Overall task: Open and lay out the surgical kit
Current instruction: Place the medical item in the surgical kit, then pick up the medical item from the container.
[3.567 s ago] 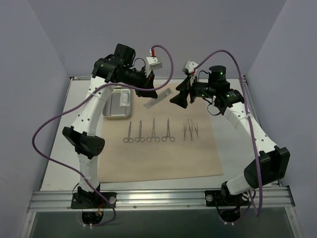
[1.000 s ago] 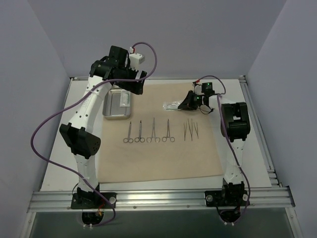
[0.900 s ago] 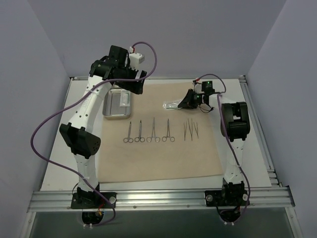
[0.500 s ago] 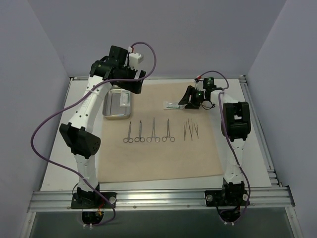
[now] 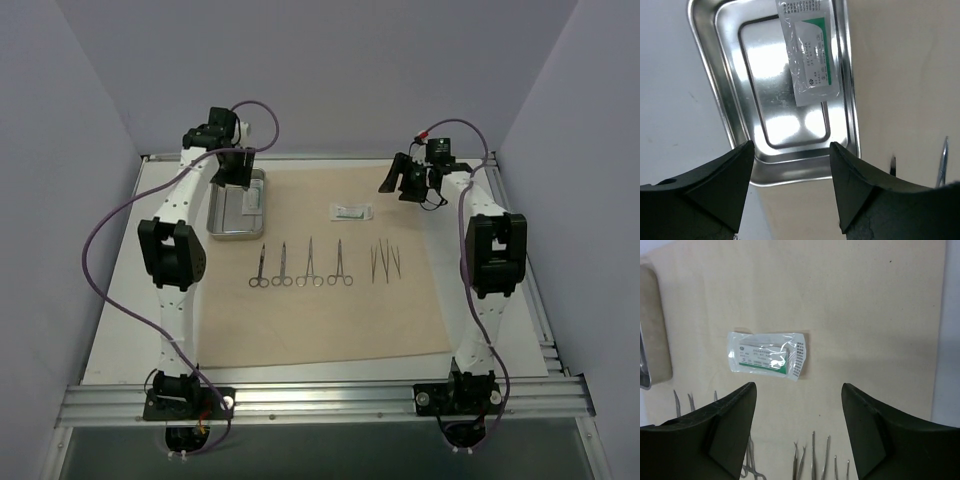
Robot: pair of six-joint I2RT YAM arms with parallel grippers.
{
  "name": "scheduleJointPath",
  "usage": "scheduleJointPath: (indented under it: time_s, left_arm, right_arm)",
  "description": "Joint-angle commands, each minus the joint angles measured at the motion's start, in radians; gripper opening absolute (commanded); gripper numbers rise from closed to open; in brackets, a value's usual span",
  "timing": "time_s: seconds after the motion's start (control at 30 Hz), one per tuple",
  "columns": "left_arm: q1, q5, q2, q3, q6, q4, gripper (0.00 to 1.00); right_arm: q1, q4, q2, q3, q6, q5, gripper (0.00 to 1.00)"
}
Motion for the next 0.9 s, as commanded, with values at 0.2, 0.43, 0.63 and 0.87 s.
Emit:
scheduleJointPath:
  time_s: [0.2, 0.43, 0.63, 0.87]
  left_arm:
    - [0.036, 0.062, 0.309, 0.257, -0.033, 0.055, 0.77]
    - [0.033, 0.085, 0.378, 0.271, -0.035, 0.081, 0.82]
    - [0.027, 0.088, 0.418, 0.274, -0.037, 0.087, 0.79]
    - [0.027, 0.096, 0.449, 0.257, -0.025, 0.053, 0.61]
  right_arm:
    - [0.023, -0.006, -0.236, -0.139, -0.045, 0.056, 0.64]
    - [0.025, 0.002, -0.323, -0.225, -0.039, 0.064, 0.64]
    - [0.025, -0.009, -0.359, -0.259, -0.047, 0.084, 0.64]
    - [0.025, -0.015, -0.375, -0.271, -0.050, 0.091, 0.64]
